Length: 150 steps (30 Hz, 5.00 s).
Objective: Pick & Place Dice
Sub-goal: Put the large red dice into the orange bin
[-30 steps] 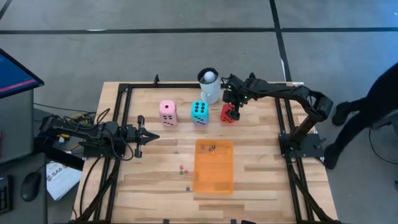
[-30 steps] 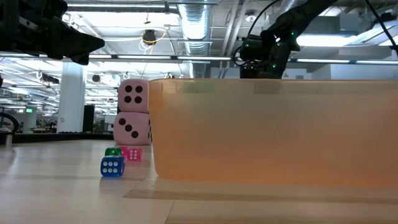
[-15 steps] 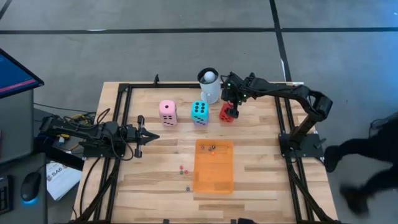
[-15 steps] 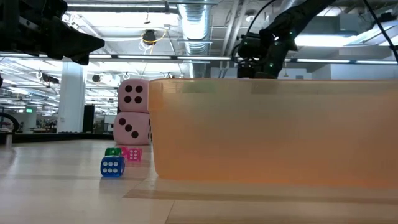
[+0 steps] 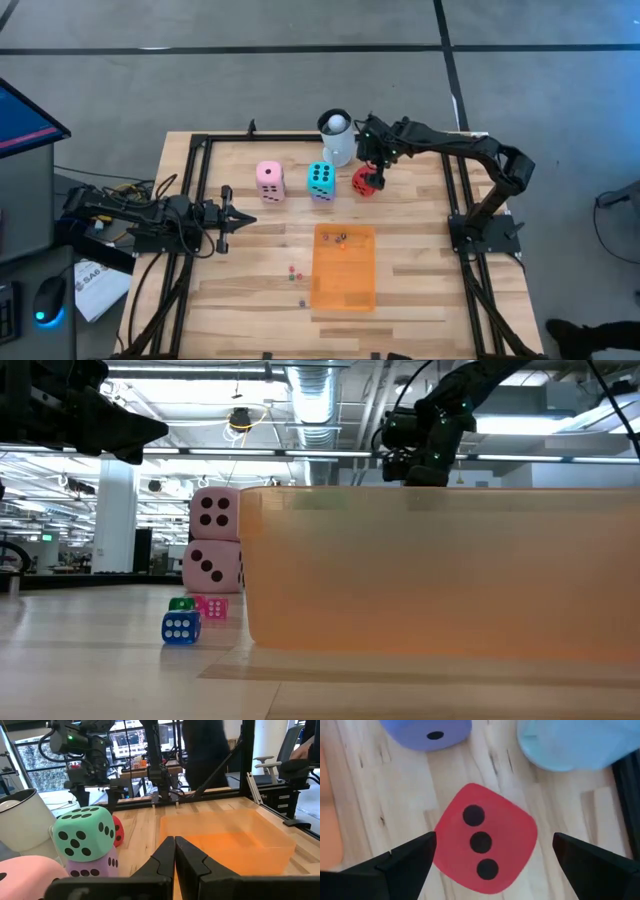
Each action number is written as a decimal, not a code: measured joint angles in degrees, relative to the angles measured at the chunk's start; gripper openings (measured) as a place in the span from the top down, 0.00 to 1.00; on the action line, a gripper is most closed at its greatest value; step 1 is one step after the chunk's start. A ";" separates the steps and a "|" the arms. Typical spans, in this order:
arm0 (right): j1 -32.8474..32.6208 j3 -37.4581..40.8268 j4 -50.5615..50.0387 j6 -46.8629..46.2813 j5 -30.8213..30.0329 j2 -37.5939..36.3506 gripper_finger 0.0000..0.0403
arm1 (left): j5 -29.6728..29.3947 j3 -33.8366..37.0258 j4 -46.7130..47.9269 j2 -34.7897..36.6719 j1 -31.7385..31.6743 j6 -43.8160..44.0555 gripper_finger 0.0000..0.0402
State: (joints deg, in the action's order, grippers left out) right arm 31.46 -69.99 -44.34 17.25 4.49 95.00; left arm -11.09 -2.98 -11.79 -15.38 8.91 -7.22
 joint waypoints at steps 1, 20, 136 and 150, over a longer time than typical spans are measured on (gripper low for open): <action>0.00 0.06 0.02 -1.14 -0.01 0.00 0.02 | 0.00 0.00 0.00 0.00 0.00 0.00 1.00; -4.48 0.06 1.51 -25.28 -4.45 -0.04 0.02 | 0.00 0.00 0.00 -0.02 0.02 0.00 1.00; -39.02 -12.16 -11.73 -27.86 -10.38 -1.79 0.15 | 0.02 0.00 -0.20 -0.07 0.01 1.88 1.00; -42.04 -12.16 -9.21 -31.89 -10.37 -1.08 0.14 | 0.02 0.00 -0.20 -0.07 0.00 1.95 1.00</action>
State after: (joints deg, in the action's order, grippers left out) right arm -10.58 -82.15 -53.55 -14.64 -5.88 93.92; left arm -11.07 -2.98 -11.99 -15.44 8.91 -5.28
